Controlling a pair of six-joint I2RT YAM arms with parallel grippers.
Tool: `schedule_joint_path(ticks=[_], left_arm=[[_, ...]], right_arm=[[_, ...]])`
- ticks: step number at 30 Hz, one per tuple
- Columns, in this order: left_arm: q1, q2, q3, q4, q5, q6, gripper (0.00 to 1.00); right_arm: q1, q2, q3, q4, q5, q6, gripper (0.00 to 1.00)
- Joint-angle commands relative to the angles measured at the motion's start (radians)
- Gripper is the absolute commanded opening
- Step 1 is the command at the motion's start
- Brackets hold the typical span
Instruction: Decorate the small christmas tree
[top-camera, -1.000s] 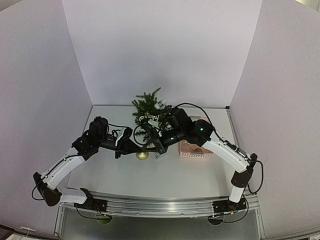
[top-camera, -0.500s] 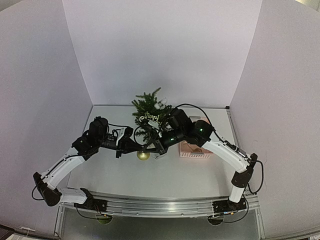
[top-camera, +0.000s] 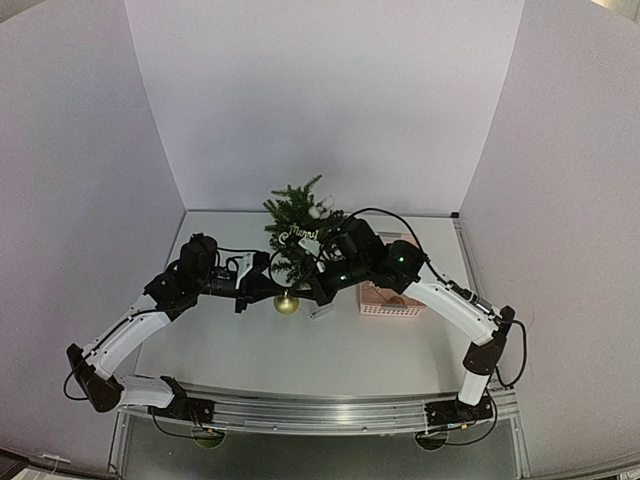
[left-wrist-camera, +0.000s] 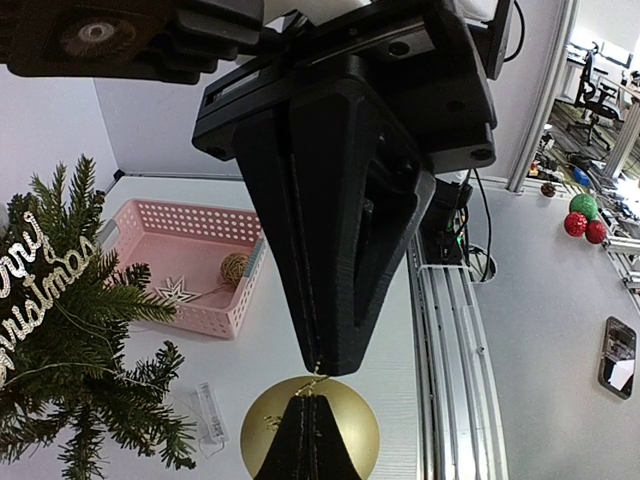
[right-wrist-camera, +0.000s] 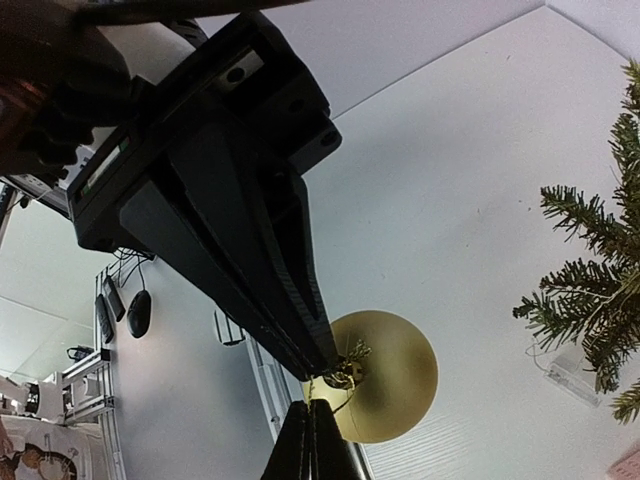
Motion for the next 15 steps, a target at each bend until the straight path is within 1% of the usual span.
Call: schedule_joint_path(ticks=[1, 3, 5, 12, 15], left_arm=[[0.005, 0.025, 0.039, 0.01, -0.036, -0.055, 0.0], [0.005, 0.028, 0.04, 0.017, -0.031, -0.072, 0.0], [0.005, 0.031, 0.043, 0.015, -0.029, -0.082, 0.0], [0.003, 0.05, 0.045, 0.034, -0.024, -0.13, 0.0], [0.002, 0.069, 0.052, 0.046, -0.033, -0.157, 0.0]], right_arm=[[-0.003, -0.046, -0.015, 0.01, 0.076, -0.007, 0.01], [-0.003, -0.052, -0.028, 0.012, 0.098, -0.001, 0.07], [-0.003, -0.065, -0.042, 0.018, 0.12, 0.004, 0.16], [-0.006, -0.129, -0.131, 0.065, 0.144, 0.02, 0.32], [-0.009, -0.168, -0.186, 0.09, 0.138, 0.03, 0.41]])
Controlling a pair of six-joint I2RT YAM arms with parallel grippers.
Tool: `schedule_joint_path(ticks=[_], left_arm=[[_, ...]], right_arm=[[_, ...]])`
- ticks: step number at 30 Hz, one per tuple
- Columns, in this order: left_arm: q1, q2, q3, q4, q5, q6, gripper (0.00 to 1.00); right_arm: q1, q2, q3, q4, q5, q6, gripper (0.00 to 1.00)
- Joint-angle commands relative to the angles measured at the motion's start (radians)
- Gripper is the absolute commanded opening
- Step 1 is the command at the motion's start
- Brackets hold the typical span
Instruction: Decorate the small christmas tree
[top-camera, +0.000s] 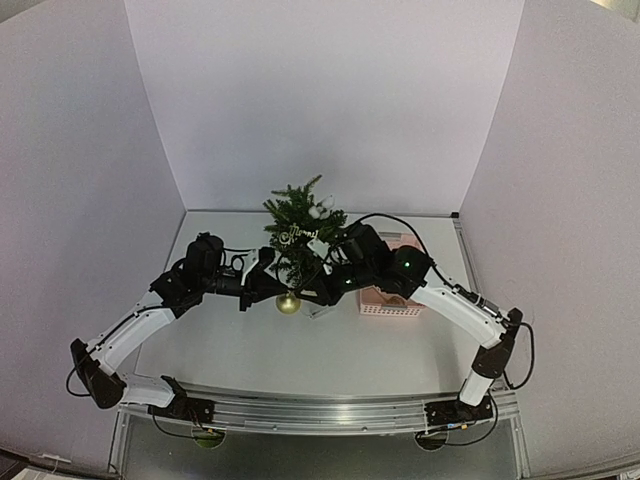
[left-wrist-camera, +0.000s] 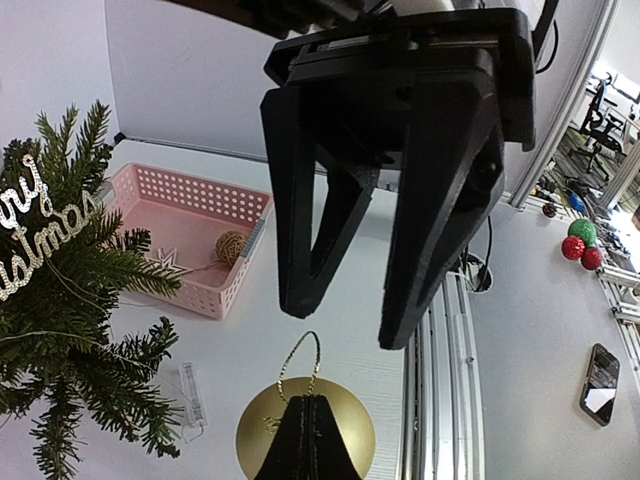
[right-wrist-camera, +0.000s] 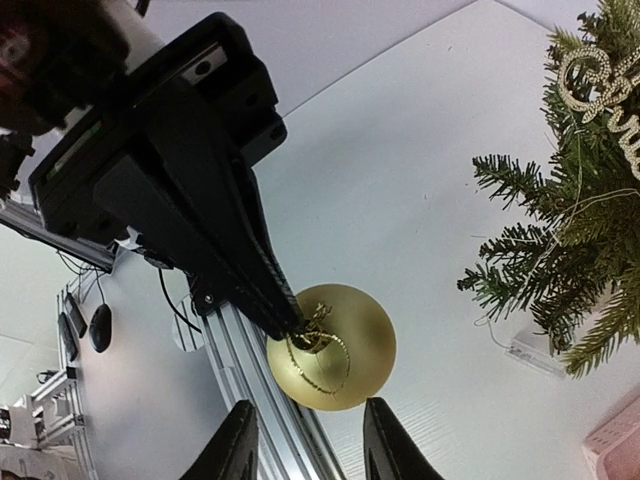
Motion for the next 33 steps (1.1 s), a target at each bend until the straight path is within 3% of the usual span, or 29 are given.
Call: schedule_joint_path(ticks=[1, 6, 16, 33], left_arm=[[-0.002, 0.035, 0.057, 0.045, -0.012, -0.068, 0.0], [-0.02, 0.083, 0.097, 0.052, -0.032, -0.133, 0.0], [-0.117, 0.16, 0.148, 0.035, -0.15, -0.166, 0.0], [-0.13, 0.253, 0.19, 0.091, -0.314, -0.209, 0.0]], right_arm=[[-0.007, -0.105, -0.074, 0.062, 0.01, 0.022, 0.45], [-0.01, -0.2, -0.176, 0.095, 0.066, 0.045, 0.53], [-0.029, -0.448, -0.432, 0.171, 0.284, 0.122, 0.58], [-0.099, -0.478, -0.519, 0.232, 0.228, 0.119, 0.58]])
